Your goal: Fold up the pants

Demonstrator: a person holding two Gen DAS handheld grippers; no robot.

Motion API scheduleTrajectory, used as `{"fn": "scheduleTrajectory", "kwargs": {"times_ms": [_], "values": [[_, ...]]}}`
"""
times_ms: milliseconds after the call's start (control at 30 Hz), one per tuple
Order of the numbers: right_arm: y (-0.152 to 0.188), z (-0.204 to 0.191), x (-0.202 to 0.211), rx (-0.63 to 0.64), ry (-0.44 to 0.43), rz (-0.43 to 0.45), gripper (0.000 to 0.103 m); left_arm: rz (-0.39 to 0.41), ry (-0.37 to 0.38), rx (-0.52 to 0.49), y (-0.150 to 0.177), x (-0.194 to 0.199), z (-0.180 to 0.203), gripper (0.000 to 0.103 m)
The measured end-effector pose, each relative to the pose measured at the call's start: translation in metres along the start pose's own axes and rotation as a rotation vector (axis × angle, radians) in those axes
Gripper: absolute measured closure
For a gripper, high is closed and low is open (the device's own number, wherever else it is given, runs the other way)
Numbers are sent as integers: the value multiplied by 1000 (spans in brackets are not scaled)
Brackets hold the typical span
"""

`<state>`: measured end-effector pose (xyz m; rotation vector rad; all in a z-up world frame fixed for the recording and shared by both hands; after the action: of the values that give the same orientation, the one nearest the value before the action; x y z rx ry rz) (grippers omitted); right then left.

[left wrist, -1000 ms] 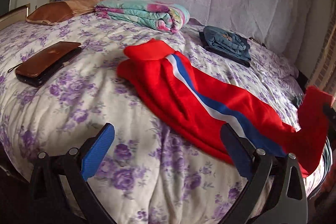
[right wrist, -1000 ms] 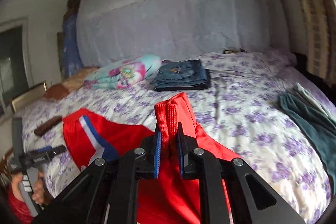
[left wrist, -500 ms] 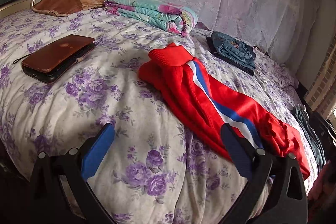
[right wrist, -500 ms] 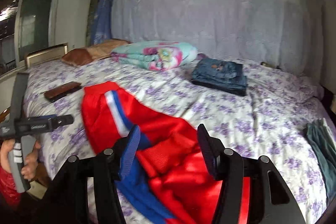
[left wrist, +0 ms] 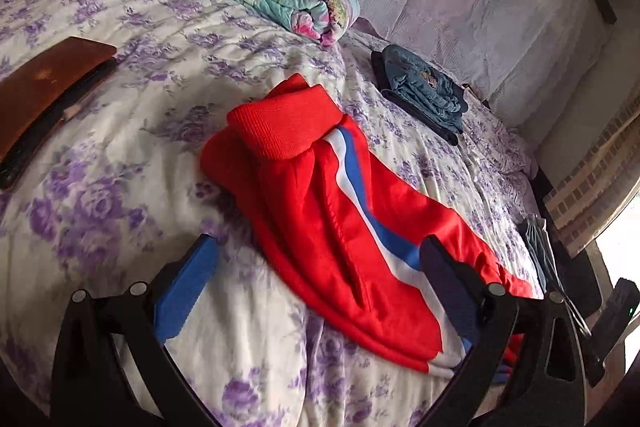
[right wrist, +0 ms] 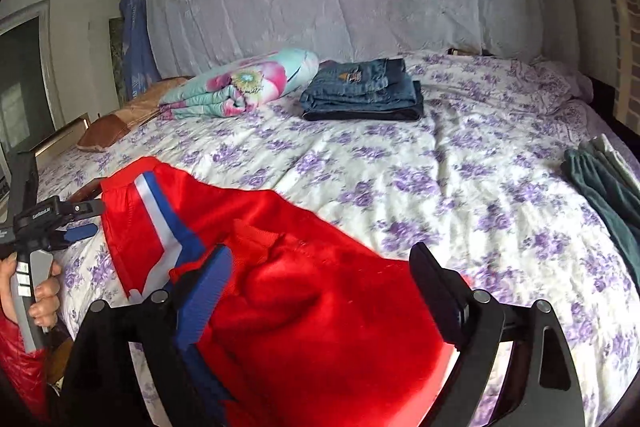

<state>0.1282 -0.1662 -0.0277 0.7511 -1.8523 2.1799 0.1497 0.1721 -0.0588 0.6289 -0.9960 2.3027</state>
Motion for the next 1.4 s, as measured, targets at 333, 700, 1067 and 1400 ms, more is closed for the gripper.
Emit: {"fn": "scheduleTrajectory", "kwargs": {"times_ms": [333, 700, 1067, 1400], "values": [[37, 25, -31, 1, 34, -160, 12, 3, -10, 72, -24, -17, -11, 35], [48, 86, 9, -56, 161, -47, 7, 128, -110, -105, -13, 12, 40, 81], [86, 161, 5, -473, -109, 0, 6, 240, 8, -845, 143, 24, 258, 81], [89, 162, 14, -484, -138, 41, 6, 137, -12, -972, 216, -4, 235, 8]]}}
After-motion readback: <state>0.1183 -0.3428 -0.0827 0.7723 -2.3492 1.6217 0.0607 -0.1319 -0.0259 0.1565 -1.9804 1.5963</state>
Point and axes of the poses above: each gripper's, at about its wrist camera, not at the fingertips, and x roughly against the way its jaws point, z to its right, y to its underside, the point moved 2 cm from there along -x, roughly the way its jaws point, and after that the axes turned 10 degrees about x, right-handed, at the moved point
